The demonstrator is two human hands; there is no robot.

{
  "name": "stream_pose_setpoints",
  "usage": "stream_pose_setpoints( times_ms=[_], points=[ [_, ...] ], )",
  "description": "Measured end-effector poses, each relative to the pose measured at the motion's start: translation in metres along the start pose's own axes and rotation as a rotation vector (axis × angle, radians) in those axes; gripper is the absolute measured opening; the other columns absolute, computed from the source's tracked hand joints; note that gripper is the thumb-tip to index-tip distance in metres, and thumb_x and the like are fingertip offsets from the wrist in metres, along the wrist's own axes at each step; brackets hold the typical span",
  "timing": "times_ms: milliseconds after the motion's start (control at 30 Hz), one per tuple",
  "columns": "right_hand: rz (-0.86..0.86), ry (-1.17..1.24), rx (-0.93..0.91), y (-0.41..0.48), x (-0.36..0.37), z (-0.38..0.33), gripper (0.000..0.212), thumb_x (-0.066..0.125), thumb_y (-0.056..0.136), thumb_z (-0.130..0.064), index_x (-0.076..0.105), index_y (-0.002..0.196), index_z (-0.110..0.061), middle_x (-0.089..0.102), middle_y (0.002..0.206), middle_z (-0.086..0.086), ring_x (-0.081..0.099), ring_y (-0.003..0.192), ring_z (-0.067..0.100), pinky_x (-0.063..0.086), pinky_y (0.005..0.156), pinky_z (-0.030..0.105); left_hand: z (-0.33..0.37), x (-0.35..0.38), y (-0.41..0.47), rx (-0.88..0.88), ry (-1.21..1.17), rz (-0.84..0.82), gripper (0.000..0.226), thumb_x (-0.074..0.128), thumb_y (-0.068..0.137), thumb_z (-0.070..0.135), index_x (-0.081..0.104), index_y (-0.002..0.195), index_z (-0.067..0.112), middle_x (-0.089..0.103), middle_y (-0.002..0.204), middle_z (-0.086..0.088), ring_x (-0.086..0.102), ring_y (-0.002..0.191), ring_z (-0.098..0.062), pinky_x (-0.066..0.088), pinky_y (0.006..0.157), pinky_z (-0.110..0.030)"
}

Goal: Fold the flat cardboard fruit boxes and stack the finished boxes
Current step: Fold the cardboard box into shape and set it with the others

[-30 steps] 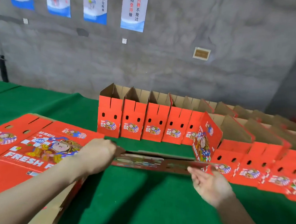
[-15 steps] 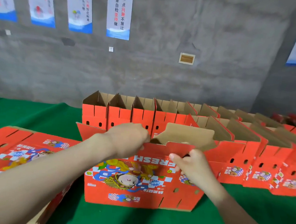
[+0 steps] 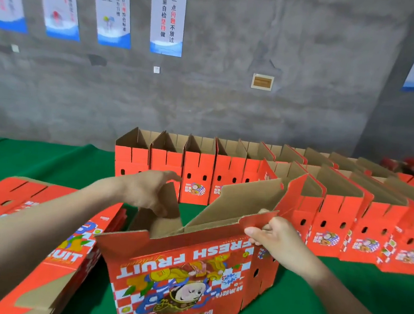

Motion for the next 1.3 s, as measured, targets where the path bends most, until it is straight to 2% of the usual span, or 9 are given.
stream_pose_setpoints(
  times_ms=[100,233,400,733,867,1000,1133,1200,1300],
  points=[
    [-0.019,-0.008,0.027,-0.009,-0.011,0.004,0.030,0.064,0.088,-0.035,0.051,0.074,-0.012,0.067,0.064,0.013,0.064,0.054,0.003,0.044,0.051,0.012,-0.005,-0.014,0.000,0.030,0.031,0.254,0.096,0.079,0.067,0.005,0.028,0.148,0.017,0.066,0.089,0.001,0.059,0.081,-0.013,0.040,0.065,-0.010],
    [-0.057,-0.026,0.037,-0.029,-0.022,0.017,0.010,0.060,0.092,-0.034,0.052,0.091,-0.029,0.063,0.051,-0.009,0.055,0.044,0.001,0.039,0.048,0.009,-0.044,-0.034,-0.010,-0.149,-0.117,0.543,0.042,0.075,0.069,0.001,0.071,0.109,0.012,0.074,0.083,-0.007,0.068,0.085,-0.020,0.047,0.071,-0.024],
    [0.128,-0.040,0.084,-0.042,-0.030,0.026,0.017,0.063,0.089,-0.035,0.050,0.096,-0.026,0.038,0.039,-0.012,0.040,0.040,0.003,0.032,0.044,0.013,-0.069,-0.032,-0.018,-0.320,-0.245,0.708,0.019,0.069,0.074,-0.002,0.077,0.087,0.008,0.072,0.088,-0.009,0.062,0.077,-0.020,0.045,0.065,-0.024],
    [0.266,0.058,0.038,-0.043,-0.019,0.014,0.085,0.068,0.087,-0.032,0.010,0.144,-0.054,0.066,0.102,-0.022,0.066,0.087,0.014,0.050,0.083,0.030,-0.079,-0.013,-0.019,-0.411,-0.214,0.701,0.017,0.064,0.072,-0.006,0.076,0.080,0.002,0.071,0.081,-0.014,0.062,0.068,-0.024,0.044,0.057,-0.023],
    [0.311,-0.060,-0.034,-0.048,-0.021,0.018,0.063,0.063,0.089,-0.033,0.032,0.139,-0.057,0.040,0.044,-0.010,0.031,0.043,0.009,0.031,0.051,0.013,-0.083,-0.009,-0.020,-0.393,-0.261,0.738,0.012,0.071,0.071,0.001,0.077,0.080,0.005,0.072,0.085,-0.013,0.059,0.070,-0.021,0.043,0.063,-0.024],
    [0.354,-0.159,-0.053,-0.050,-0.017,0.013,0.048,0.061,0.092,-0.030,0.046,0.136,-0.043,0.032,0.039,-0.008,0.027,0.038,0.013,0.024,0.042,0.018,-0.090,0.012,-0.035,-0.430,-0.460,0.882,0.058,0.079,0.072,0.013,0.057,0.126,0.011,0.064,0.116,-0.012,0.057,0.108,-0.030,0.043,0.088,-0.034],
    [0.390,-0.281,-0.037,-0.050,-0.012,0.007,0.047,0.062,0.091,-0.026,0.051,0.135,-0.040,0.028,0.042,-0.010,0.028,0.049,0.004,0.029,0.055,0.032,-0.084,0.045,-0.070,-0.432,-1.028,1.139,0.097,0.079,0.075,0.010,0.017,0.149,0.017,0.053,0.113,0.000,0.056,0.098,-0.011,0.041,0.089,-0.028],
    [0.386,-0.302,-0.031,-0.048,-0.008,0.006,0.047,0.060,0.092,-0.029,0.050,0.136,-0.040,0.023,0.049,-0.016,0.026,0.054,0.000,0.030,0.061,0.029,-0.077,0.072,-0.074,-0.416,-1.256,1.090,0.086,0.078,0.074,0.010,0.029,0.144,0.017,0.059,0.109,0.003,0.061,0.085,-0.005,0.044,0.082,-0.027],
    [0.340,-0.307,-0.027,-0.048,-0.006,0.002,0.047,0.056,0.093,-0.039,0.046,0.139,-0.040,0.046,0.059,-0.017,0.047,0.060,0.010,0.035,0.065,0.029,-0.040,0.111,-0.057,-0.386,-1.479,0.597,0.019,0.070,0.080,0.016,0.065,0.098,0.013,0.073,0.084,-0.009,0.067,0.068,-0.021,0.051,0.067,-0.035]
  ],
)
Point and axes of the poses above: each hand's wrist, its own y-axis towards the middle knuckle, its own x-axis out of the palm, z = x × y, the point moved 7 cm from there along y, towards the middle knuckle
